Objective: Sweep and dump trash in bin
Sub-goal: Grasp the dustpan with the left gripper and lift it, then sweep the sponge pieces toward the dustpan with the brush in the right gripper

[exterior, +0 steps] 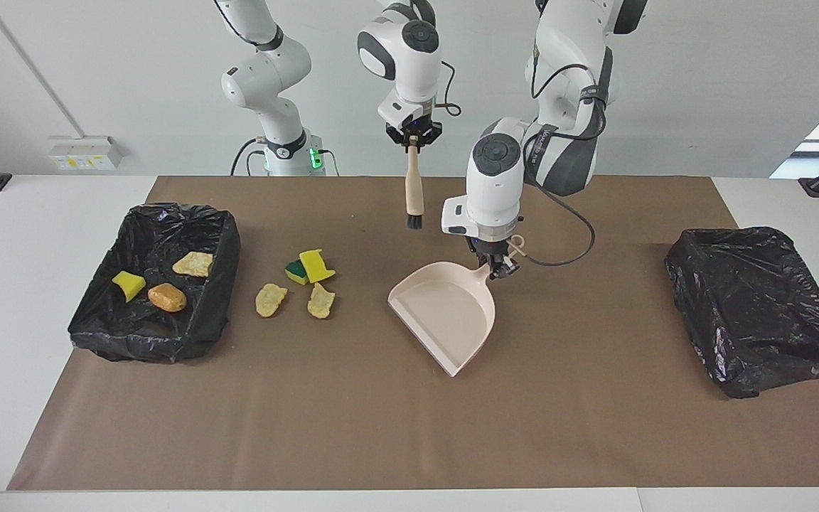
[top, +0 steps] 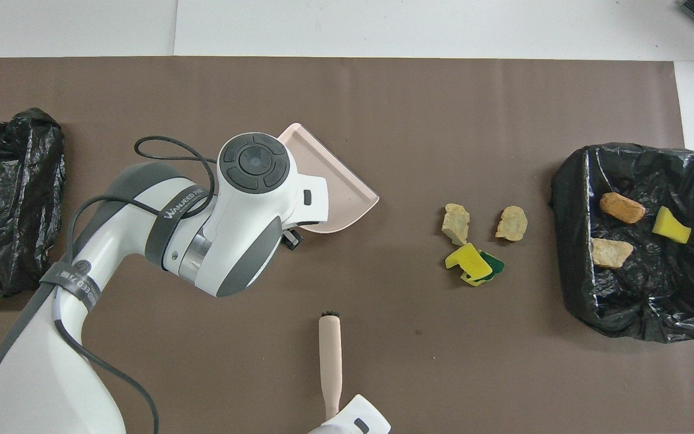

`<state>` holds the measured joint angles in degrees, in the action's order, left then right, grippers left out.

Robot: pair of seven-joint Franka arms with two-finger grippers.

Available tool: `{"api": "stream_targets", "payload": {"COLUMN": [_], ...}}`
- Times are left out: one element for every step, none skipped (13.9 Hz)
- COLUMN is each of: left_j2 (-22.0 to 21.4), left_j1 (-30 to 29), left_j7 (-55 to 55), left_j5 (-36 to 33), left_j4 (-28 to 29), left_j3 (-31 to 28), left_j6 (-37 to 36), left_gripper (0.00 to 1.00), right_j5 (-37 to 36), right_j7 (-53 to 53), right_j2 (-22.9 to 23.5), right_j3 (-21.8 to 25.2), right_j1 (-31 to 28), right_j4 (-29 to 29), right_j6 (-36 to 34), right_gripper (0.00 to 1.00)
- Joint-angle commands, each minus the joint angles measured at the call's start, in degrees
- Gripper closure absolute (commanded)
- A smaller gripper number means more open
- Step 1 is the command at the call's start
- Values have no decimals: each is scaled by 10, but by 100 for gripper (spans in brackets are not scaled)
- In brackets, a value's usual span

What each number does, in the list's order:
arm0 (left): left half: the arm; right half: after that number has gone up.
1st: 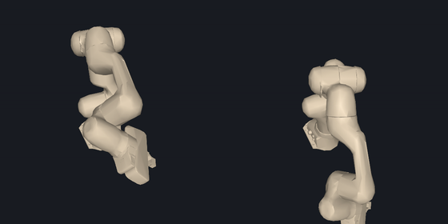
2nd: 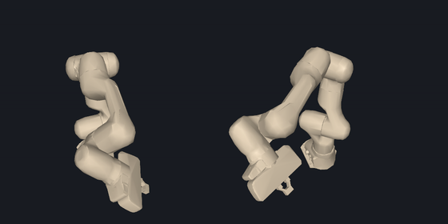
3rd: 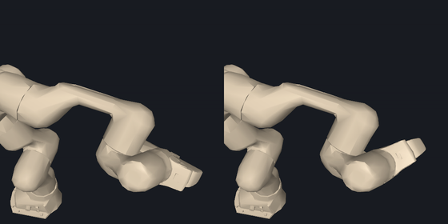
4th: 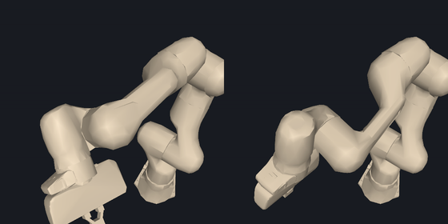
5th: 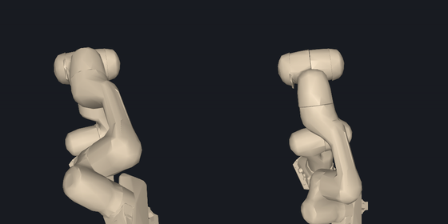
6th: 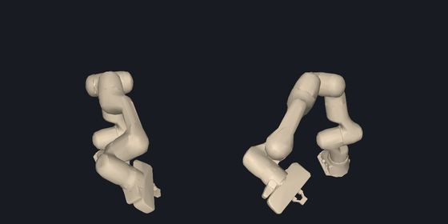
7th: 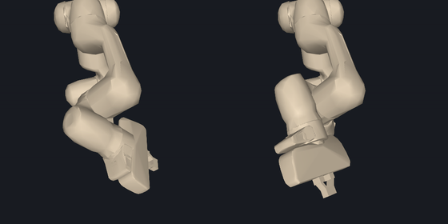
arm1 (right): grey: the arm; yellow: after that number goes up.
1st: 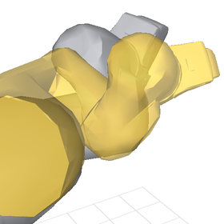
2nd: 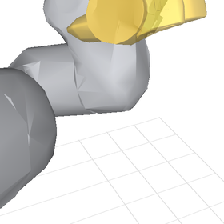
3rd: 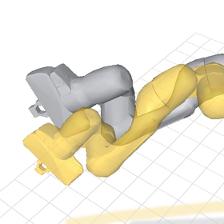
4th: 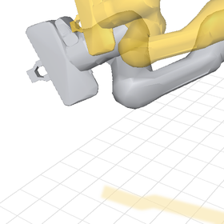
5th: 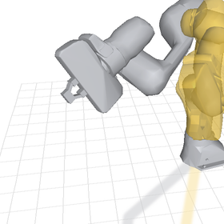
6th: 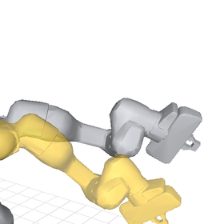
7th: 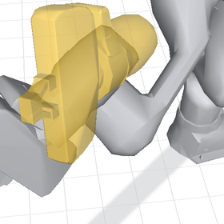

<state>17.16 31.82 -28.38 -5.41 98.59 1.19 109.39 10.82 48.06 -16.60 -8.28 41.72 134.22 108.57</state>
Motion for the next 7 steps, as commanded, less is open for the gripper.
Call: {"api": "stream_targets", "payload": {"left_j2": [-18, -19, -17, -16, -15, -14, -13], "left_j1": [5, 6, 10, 13, 22, 28, 32], "left_j7": [-102, -122, -126, -127, -128, -128, -128], "left_j5": [-16, -28, -29, -29, -30, -30, -30], "left_j4": [18, 18, 18, 20, 20, 20, 21], "left_j3": [0, 0, 0, 0, 0, 0, 0], "left_j6": [-4, -5, -4, 1, 6, 6, 6], "left_gripper": [100, 100, 100, 100, 100, 100, 100], "right_j5": [-49, -67, -81, -105, -126, -140, -150], "right_j7": [-27, -27, -32, -48, -64, -84, -105], "right_j2": [-15, -12, -11, -8, 0, 3, 4], "right_j3": [-3, -3, -5, -5, -6, -6, -6], "right_j1": [-51, -72, -101, -127, -152, -175, -195], "right_j4": [6, 7, 10, 11, 12, 13, 16], "right_j6": [-24, -27, -27, -27, -27, -27, -27], "right_gripper": [100, 100, 100, 100, 100, 100, 100]}}
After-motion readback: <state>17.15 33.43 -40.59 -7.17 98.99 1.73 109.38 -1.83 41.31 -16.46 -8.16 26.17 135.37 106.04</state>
